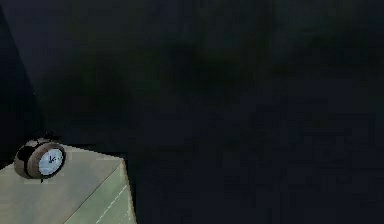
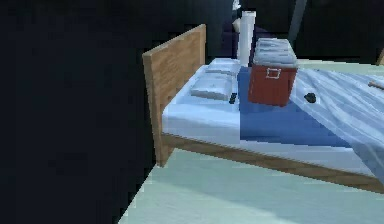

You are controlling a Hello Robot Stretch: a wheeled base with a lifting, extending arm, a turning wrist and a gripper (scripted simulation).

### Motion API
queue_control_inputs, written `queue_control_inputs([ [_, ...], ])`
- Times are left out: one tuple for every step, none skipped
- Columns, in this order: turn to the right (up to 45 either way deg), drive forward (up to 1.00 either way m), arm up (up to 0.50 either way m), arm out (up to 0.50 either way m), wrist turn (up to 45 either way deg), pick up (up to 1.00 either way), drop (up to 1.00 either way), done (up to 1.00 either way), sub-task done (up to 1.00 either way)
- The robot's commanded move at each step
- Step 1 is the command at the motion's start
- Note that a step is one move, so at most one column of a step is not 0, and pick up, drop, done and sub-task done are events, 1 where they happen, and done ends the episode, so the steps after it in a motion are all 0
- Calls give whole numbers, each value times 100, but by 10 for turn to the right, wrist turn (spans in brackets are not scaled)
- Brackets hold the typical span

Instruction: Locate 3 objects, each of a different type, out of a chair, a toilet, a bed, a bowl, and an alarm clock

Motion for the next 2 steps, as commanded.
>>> queue_control_inputs([
  [-390,0,0,0,0,0,0,0,0],
  [0,0,0,0,0,0,0,100,0],
])
